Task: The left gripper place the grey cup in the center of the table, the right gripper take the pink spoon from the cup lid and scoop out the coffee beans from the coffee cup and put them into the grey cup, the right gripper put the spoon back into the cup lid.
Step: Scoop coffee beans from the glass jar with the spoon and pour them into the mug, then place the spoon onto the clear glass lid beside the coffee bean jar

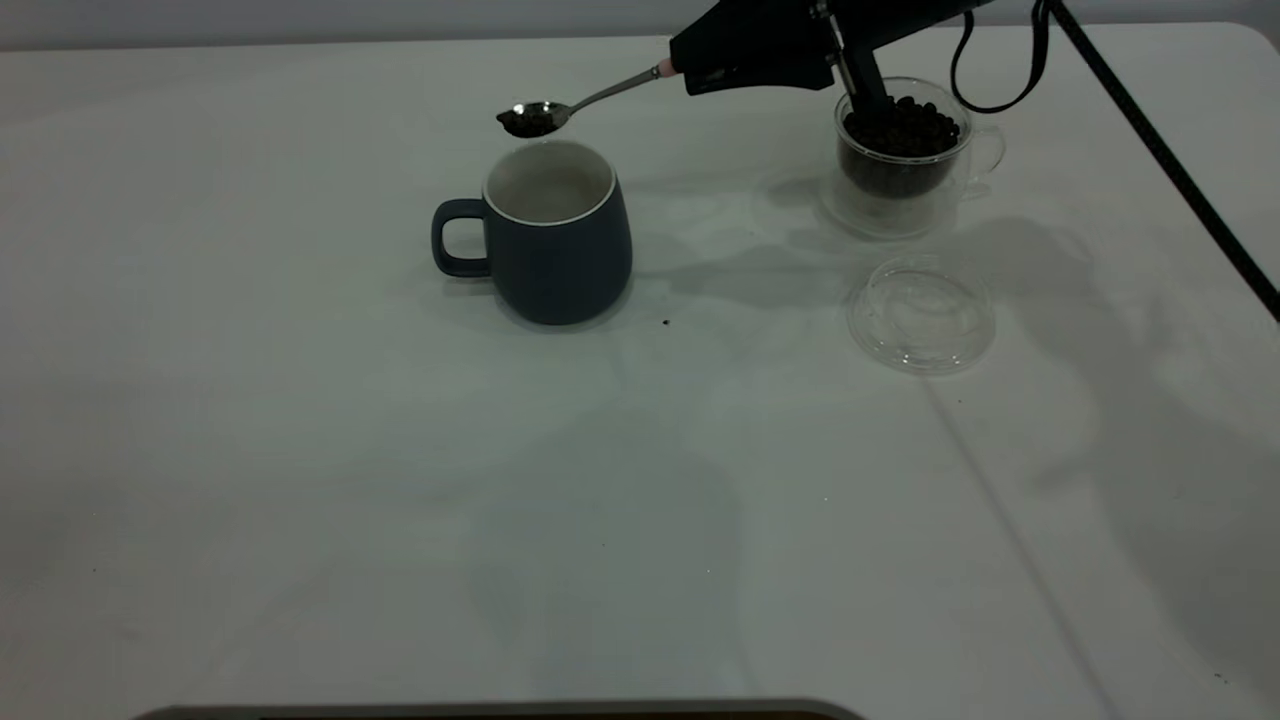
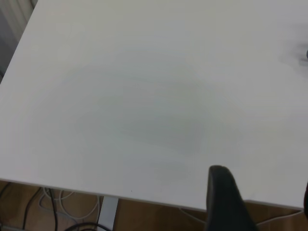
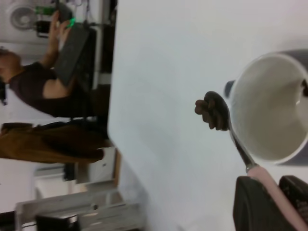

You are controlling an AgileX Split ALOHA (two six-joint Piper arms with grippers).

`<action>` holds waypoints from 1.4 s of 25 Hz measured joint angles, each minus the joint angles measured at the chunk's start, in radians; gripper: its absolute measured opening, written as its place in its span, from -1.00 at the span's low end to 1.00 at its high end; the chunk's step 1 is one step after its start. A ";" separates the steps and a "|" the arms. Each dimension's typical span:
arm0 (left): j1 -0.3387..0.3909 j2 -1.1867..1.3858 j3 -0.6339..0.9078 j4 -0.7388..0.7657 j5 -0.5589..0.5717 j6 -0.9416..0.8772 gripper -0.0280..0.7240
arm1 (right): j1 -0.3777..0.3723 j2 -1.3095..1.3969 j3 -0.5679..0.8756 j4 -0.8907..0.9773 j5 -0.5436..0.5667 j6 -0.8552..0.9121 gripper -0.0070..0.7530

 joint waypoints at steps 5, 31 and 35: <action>0.000 0.000 0.000 0.000 0.000 0.000 0.27 | 0.001 0.000 0.000 0.000 -0.047 -0.081 -0.73; 0.000 0.000 0.000 0.000 0.000 0.000 0.27 | 0.006 -0.196 0.000 -0.329 -0.084 -0.347 -0.73; 0.000 0.000 0.000 0.000 0.000 0.000 0.27 | -0.086 -0.282 0.017 -0.381 0.092 -0.298 -0.73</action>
